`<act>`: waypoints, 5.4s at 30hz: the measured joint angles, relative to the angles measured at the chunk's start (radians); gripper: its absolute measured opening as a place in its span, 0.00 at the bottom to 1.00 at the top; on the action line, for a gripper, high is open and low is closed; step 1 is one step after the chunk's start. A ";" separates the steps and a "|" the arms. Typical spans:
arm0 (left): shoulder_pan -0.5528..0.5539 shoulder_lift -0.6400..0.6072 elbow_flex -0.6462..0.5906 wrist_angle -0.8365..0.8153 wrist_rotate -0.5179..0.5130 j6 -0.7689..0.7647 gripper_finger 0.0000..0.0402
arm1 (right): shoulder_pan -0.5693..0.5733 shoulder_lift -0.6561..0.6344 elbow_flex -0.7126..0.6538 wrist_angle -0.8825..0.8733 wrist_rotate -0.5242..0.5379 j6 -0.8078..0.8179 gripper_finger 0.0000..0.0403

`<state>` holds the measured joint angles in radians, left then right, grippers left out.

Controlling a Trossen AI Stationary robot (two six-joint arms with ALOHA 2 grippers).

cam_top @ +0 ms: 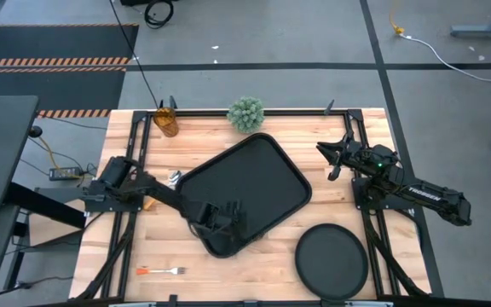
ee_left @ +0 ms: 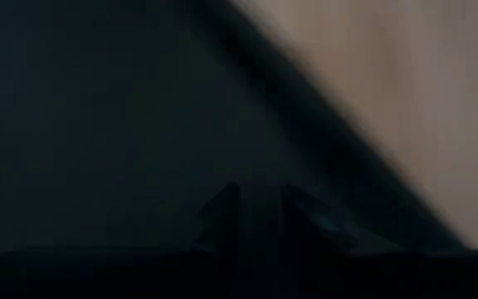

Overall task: Pick and place plate/cup/fork/spoon on tray
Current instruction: Move the black tray to the center of the table

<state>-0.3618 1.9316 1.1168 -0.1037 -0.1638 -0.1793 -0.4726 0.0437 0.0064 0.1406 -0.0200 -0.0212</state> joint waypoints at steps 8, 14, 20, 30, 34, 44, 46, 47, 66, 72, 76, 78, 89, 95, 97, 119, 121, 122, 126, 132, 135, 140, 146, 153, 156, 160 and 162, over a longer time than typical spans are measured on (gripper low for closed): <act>-0.040 -0.082 0.000 -0.091 0.019 0.034 0.20 | 0.000 0.000 0.000 -0.002 0.001 0.000 0.15; -0.041 -0.206 0.000 -0.218 -0.285 -0.006 0.20 | 0.000 0.000 0.000 -0.001 0.000 0.000 0.15; -0.006 -0.248 0.002 -0.186 -0.407 -0.103 0.20 | 0.000 0.000 0.000 0.000 0.000 0.000 0.15; 0.083 -0.139 0.000 0.045 -0.321 -0.089 0.20 | 0.000 0.000 0.000 -0.001 -0.001 0.000 0.15; 0.110 -0.095 0.000 0.148 -0.355 -0.068 0.20 | 0.000 0.000 0.000 0.000 0.000 0.000 0.15; 0.261 0.091 0.040 0.679 -0.177 0.026 0.18 | 0.000 0.000 0.000 0.000 0.000 0.000 0.15; 0.277 0.129 0.110 0.632 -0.112 0.019 0.16 | 0.000 0.000 0.000 0.000 0.000 0.000 0.15; 0.277 0.146 0.145 0.591 -0.105 0.024 0.14 | 0.000 0.000 0.000 0.001 0.000 0.000 0.15; 0.254 0.455 0.458 0.471 -0.094 0.044 0.01 | 0.000 0.000 0.000 0.000 0.000 0.000 0.15; 0.289 0.460 0.458 0.449 -0.092 0.015 0.01 | 0.000 0.000 0.000 0.000 0.000 0.000 0.15; 0.286 0.460 0.458 0.440 0.029 0.034 0.01 | 0.000 0.000 0.000 0.000 0.000 0.000 0.15; 0.277 0.460 0.458 0.411 0.108 0.040 0.01 | 0.000 0.000 0.000 0.000 0.000 0.000 0.15; 0.276 0.296 0.462 0.416 0.209 0.109 0.01 | 0.000 0.000 0.000 0.000 0.000 0.000 0.15; 0.288 0.284 0.456 0.400 0.210 0.120 0.01 | 0.000 0.000 0.000 0.000 0.000 0.000 0.15; 0.282 0.282 0.458 0.396 0.211 0.120 0.01 | 0.000 0.000 0.000 0.000 0.000 0.000 0.15; 0.221 0.283 0.456 0.376 0.206 0.151 0.01 | 0.000 0.000 0.000 0.000 0.000 0.000 0.15; 0.216 0.284 0.456 0.374 0.206 0.151 0.01 | 0.000 0.000 0.000 0.000 0.000 0.000 0.15; 0.216 0.285 0.456 0.371 0.200 0.150 0.01 | 0.000 0.000 0.000 0.000 0.000 0.000 0.15; 0.227 0.285 0.456 0.318 0.091 0.145 0.01 | 0.000 0.000 0.000 0.000 0.000 0.000 0.15; 0.258 0.285 0.456 0.215 0.050 0.134 0.01 | 0.000 0.000 0.000 0.000 0.000 0.000 0.15; 0.253 0.285 0.456 0.225 0.052 0.134 0.01 | 0.000 0.000 0.000 0.000 0.000 0.000 0.15; 0.249 0.285 0.457 0.270 0.055 0.131 0.01 | 0.000 0.000 0.000 0.000 0.000 0.000 0.15; 0.251 0.285 0.457 0.233 0.041 0.131 0.01 | 0.000 0.000 0.000 0.000 0.000 0.000 0.15; 0.251 0.328 0.456 0.230 -0.079 0.104 0.01 | 0.000 0.000 0.000 0.000 0.000 0.000 0.15; 0.250 0.358 0.457 0.276 -0.080 0.099 0.01 | 0.000 0.000 0.000 0.000 0.000 0.000 0.15; 0.250 0.401 0.456 0.288 -0.116 0.080 0.01 | 0.000 0.000 0.000 0.000 0.000 0.000 0.15; 0.250 0.421 0.456 0.293 -0.121 0.077 0.01 | 0.000 0.000 0.000 0.000 0.000 0.000 0.15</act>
<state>-0.1116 2.3529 1.5726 0.1891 -0.2845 -0.1018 -0.4726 0.0434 0.0064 0.1406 -0.0199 -0.0210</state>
